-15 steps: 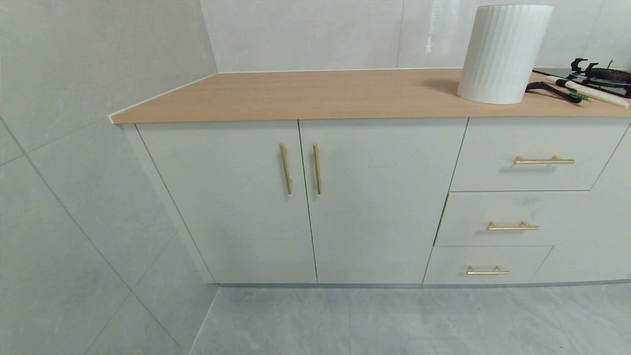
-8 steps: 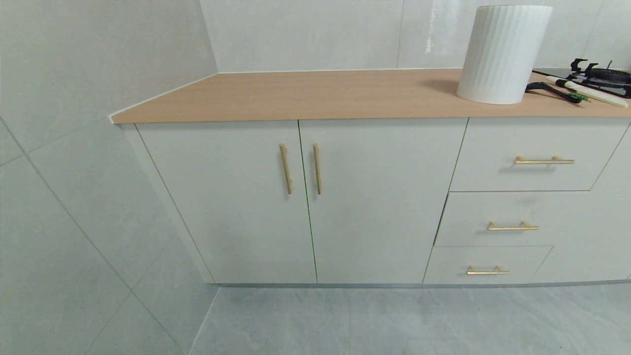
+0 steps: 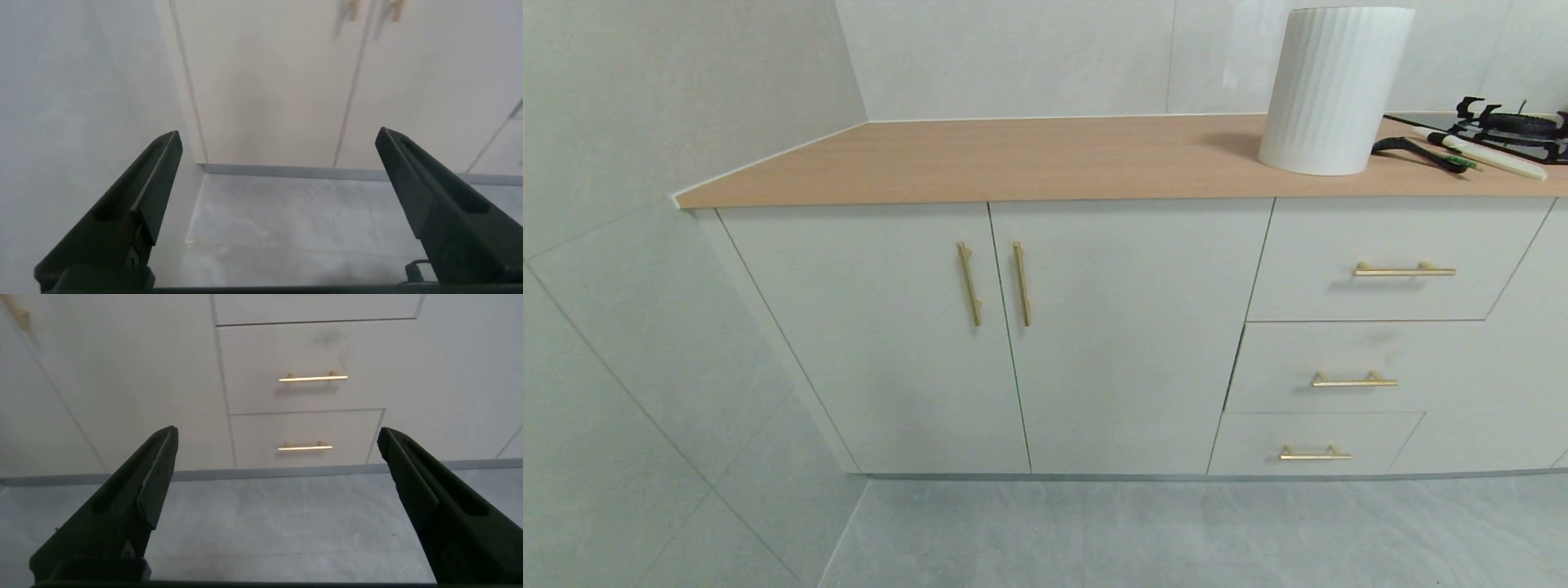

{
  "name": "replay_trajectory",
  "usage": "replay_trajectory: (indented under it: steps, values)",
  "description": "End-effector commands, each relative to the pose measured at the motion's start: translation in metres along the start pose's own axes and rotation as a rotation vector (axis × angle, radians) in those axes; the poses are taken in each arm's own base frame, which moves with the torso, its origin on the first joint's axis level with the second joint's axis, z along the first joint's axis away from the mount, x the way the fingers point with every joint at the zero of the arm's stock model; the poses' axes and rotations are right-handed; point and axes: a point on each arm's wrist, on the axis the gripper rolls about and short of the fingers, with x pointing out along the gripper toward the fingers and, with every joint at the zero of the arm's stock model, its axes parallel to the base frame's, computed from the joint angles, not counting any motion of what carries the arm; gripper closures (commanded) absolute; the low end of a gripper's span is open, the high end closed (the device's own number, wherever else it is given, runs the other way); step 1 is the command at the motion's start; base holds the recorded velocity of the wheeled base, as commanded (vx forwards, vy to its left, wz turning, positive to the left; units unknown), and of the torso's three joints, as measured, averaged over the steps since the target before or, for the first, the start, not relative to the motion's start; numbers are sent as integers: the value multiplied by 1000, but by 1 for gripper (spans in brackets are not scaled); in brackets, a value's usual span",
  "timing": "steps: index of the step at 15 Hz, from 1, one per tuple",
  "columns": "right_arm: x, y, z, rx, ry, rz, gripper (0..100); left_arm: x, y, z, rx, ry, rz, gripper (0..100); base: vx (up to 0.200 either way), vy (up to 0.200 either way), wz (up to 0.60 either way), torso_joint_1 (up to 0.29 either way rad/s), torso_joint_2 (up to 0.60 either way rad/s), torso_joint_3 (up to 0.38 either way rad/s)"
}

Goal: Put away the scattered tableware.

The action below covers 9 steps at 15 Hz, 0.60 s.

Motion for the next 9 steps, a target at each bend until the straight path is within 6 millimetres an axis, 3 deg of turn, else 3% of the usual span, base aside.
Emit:
replay_trajectory:
  steps: [1,9]
  values:
    - [0,0,0,0,1,0,0,0,0,0,-2,2,1,0,0,-200,0,2,2,7]
    - [0,0,0,0,1,0,0,0,0,0,-3,2,1,0,0,-200,0,2,3,3]
